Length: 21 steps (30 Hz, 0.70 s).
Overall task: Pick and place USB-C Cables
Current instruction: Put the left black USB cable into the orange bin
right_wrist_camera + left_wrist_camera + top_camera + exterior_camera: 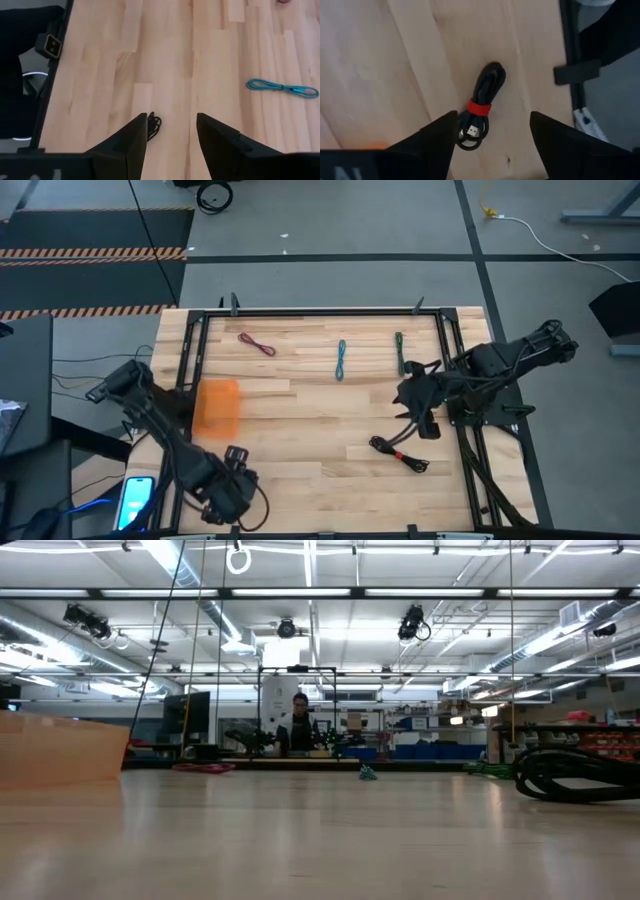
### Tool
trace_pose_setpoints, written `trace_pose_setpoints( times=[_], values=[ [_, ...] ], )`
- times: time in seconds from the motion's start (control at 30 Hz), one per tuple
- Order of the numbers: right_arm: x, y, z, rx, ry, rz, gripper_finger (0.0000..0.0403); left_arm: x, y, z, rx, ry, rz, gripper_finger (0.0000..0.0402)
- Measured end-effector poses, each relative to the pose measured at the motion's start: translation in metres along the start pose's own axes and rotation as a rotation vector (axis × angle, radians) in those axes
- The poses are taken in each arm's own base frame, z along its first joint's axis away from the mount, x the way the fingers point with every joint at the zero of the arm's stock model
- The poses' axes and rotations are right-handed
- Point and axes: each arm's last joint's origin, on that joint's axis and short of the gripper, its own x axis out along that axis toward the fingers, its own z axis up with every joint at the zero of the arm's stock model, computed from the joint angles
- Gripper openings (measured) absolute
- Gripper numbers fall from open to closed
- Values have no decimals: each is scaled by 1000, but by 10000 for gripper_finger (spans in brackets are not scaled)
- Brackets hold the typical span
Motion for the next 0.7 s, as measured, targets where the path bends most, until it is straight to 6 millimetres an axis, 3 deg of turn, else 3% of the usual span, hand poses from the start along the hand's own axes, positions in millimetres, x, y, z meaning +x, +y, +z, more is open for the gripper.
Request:
trace_pose_setpoints(
  times=[0.27,0.7],
  values=[
    [-2,9,-3,-39,1,22,178,31,-8,4,9,83,52,270],
    [-4,20,-8,-88,10,51,178,59,-12,3,25,179,113,270]
  ],
)
